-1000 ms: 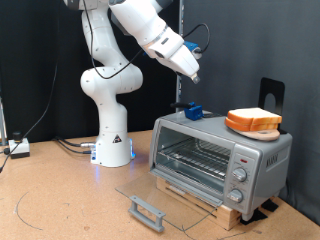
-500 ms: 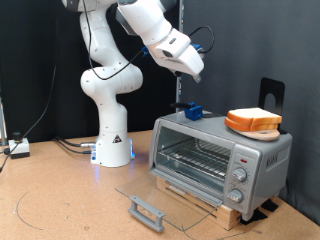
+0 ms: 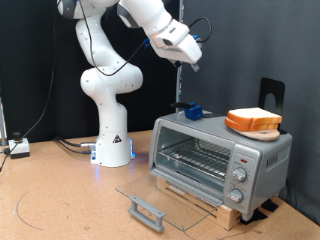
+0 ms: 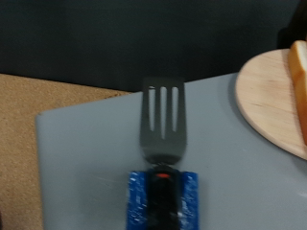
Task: Make a piece of toast with the oven
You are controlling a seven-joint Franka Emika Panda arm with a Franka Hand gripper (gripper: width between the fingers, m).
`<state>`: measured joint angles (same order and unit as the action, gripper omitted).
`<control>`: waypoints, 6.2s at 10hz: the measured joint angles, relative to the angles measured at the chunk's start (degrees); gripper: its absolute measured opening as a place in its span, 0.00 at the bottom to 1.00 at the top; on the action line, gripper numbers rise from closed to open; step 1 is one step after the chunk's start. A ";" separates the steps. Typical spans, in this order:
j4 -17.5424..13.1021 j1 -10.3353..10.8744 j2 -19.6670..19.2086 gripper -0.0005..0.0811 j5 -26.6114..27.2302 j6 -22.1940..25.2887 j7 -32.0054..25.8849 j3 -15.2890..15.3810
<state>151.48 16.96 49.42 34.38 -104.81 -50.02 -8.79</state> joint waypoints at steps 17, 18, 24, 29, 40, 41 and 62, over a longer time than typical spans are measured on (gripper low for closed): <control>1.85 -0.68 -7.21 0.99 -8.59 -5.06 5.25 10.37; 2.73 -0.68 -7.20 0.99 -9.30 -5.91 4.88 10.99; 8.44 -0.33 -7.90 0.99 -9.95 -12.99 1.73 13.02; 8.87 1.25 -11.84 0.99 -7.48 -18.01 -0.45 13.31; 8.84 2.80 -14.43 0.69 -4.93 -20.20 -0.06 14.68; 8.77 2.77 -14.99 0.69 -4.93 -20.19 0.12 14.68; 9.34 -10.76 -5.67 0.49 -5.64 -20.36 -1.15 -0.33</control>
<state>160.82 6.20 43.75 28.74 -125.17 -51.17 -9.13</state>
